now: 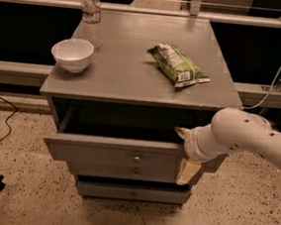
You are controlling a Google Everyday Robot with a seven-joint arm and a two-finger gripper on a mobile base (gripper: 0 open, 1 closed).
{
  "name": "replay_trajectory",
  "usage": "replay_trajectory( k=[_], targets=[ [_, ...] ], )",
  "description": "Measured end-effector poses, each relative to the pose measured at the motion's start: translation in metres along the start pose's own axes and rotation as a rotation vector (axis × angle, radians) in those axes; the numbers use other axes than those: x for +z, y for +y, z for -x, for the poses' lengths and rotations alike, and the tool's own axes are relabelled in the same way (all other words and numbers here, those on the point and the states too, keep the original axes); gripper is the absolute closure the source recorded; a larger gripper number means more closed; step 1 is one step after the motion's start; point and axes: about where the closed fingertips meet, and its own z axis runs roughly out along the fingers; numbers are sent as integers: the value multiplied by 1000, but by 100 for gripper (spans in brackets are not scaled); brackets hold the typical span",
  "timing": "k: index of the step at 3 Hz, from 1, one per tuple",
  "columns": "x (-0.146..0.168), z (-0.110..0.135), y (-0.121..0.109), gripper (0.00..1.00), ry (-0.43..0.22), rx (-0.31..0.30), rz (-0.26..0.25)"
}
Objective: Open top drawer
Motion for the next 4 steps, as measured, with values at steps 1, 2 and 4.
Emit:
replay_trajectory(
  k=[1,2,4],
  targets=[
    [3,2,5,0,15,-29,26],
    [12,0,16,10,31,-58,93],
    [0,-3,44,52,64,-89,169]
  ],
)
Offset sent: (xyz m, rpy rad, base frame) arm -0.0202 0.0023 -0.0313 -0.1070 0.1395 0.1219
